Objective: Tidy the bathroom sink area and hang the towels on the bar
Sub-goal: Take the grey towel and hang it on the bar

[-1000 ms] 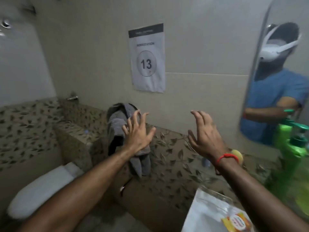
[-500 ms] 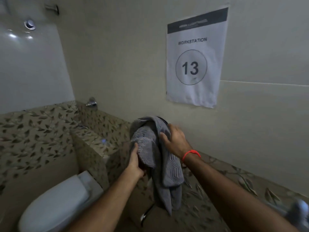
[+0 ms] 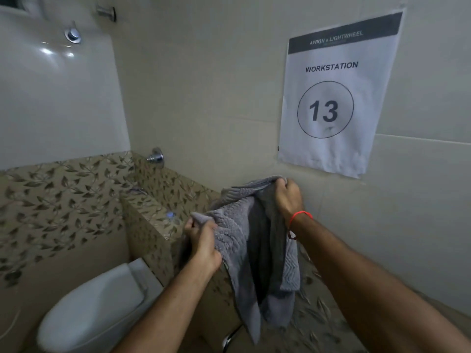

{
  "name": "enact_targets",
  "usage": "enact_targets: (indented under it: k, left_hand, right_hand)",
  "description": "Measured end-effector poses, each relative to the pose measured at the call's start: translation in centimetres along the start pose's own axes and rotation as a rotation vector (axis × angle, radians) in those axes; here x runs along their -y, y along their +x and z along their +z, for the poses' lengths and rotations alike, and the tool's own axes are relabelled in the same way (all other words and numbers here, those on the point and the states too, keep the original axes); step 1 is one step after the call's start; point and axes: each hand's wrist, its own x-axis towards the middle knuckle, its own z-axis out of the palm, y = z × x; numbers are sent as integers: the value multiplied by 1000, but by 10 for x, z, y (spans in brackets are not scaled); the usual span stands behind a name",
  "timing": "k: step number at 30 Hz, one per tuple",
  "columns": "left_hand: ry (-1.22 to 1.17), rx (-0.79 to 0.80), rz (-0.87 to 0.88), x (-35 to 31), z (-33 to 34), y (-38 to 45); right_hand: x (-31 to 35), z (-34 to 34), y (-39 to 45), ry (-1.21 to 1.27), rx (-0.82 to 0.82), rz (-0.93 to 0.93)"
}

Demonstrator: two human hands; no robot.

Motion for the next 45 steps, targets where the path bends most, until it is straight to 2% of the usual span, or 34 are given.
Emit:
enact_targets:
  k: [2,5,7,8,10,12,14,16,17,19,22,24,26,28,31,34,37,39,41,45]
  left_hand:
    - [85,55,127,-9,9,-25]
    - [221,218,252,-16,16,-60]
    - [103,405,153,-26,16,-90]
    - [32,512,61,-33,13,-102]
    - [46,712,-81,-51,5,-122]
    - [236,753,-145,-59,-2,-143]
    - [510,568,-39,-49,-8,-161]
    - [733,387,160,-39,-18,-180]
    - [820,360,217,-36,-23,-189]
    - [1007,370,339,-36,-32,-207]
    - [1223,489,543,-41,-38,-229]
    - [1397,701,672,-49,-37,-246]
    - [1642,1032,688,-62,-32,-264]
    - [1797,1230,719,-74,-25,-283]
    - [1835,1242,853,-93,-19,-294]
    - [1704,1148,945,-112,-26,-288]
    - [1609,1020,909,-119,-39,-274]
    - [1613,981,851,-116,-46,-261]
    - [1659,939,779,-111,-54,-243]
    - [1691,881,704,-84,-76,-204]
  right_hand:
    - [21,-12,-18,74,-37,-89]
    - [57,-33,-59,159,-79,-332]
    - [79,-56,-92,93,-23,-520]
    - [86,-70,-109,-32,70,-622]
    - [86,-92,-146,-364,384,-839]
    - [76,-105,-186,-646,749,-936]
    - [63,-118,-217,-715,1038,-857]
    - [50,-137,-232,-601,1138,-765]
    - [43,-149,-235,-527,1090,-742]
    - [28,-171,-235,-408,889,-712]
    - [7,-195,-235,-286,621,-730]
    - [3,-205,-241,-218,582,-771]
    - [3,-211,-249,-223,637,-842]
    - [7,-213,-258,-309,732,-882]
    - [12,-212,-263,-455,788,-833]
    - [14,-212,-253,-500,776,-695]
    - [11,-210,-242,-402,956,-425]
    - [12,-209,-237,-304,1004,-307]
    - [17,-210,-230,-284,889,-333]
    - [39,-214,-221,-370,553,-589]
